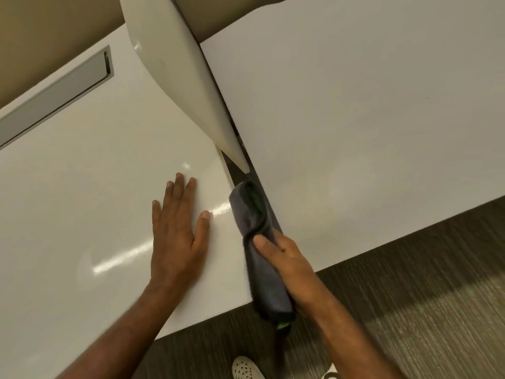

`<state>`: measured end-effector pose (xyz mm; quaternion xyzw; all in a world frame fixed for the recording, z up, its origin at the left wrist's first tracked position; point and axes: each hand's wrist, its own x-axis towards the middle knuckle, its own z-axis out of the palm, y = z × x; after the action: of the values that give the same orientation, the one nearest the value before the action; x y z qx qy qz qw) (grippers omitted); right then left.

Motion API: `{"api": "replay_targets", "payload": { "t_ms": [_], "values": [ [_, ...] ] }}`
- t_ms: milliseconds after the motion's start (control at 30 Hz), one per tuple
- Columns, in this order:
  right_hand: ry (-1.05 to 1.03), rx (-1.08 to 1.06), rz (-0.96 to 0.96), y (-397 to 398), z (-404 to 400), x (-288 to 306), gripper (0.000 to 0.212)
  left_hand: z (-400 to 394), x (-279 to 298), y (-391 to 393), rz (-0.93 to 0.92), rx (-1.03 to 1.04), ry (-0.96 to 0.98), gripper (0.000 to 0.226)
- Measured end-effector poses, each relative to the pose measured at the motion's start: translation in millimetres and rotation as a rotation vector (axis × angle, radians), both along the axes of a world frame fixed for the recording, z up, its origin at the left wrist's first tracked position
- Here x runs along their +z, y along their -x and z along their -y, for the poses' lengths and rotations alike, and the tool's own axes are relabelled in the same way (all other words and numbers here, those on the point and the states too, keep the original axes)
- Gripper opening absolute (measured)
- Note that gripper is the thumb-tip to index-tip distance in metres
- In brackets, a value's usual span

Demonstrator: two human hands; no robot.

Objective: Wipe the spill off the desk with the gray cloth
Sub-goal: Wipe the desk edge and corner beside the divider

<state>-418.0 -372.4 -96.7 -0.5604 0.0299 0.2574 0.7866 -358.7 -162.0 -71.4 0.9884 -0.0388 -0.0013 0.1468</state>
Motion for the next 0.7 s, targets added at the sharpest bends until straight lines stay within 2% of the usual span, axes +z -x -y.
{"api": "replay_targets", "payload": {
  "t_ms": [33, 100, 167, 467, 700],
  "values": [
    [-0.004, 0.013, -0.010, -3.8, -3.4, 0.3, 0.034, -0.4, 0.1, 0.1, -0.007, -0.008, 0.001, 0.063],
    [0.075, 0.016, 0.088, -14.1, -12.9, 1.5, 0.052, -0.8, -2.6, -0.6, -0.014, -0.014, -0.018, 0.064],
    [0.168, -0.003, 0.198, -28.1, -21.4, 1.1, 0.058, -0.3, -3.4, -2.5, -0.006, -0.013, -0.002, 0.063],
    [0.289, -0.125, 0.254, -78.3, -37.8, 8.7, 0.056, -3.9, -7.8, -3.8, -0.032, -0.014, -0.070, 0.068],
    [0.250, -0.072, 0.270, -8.3, -21.5, -5.1, 0.056, -1.5, -6.2, -1.8, -0.002, -0.029, -0.001, 0.072]
  ]
}}
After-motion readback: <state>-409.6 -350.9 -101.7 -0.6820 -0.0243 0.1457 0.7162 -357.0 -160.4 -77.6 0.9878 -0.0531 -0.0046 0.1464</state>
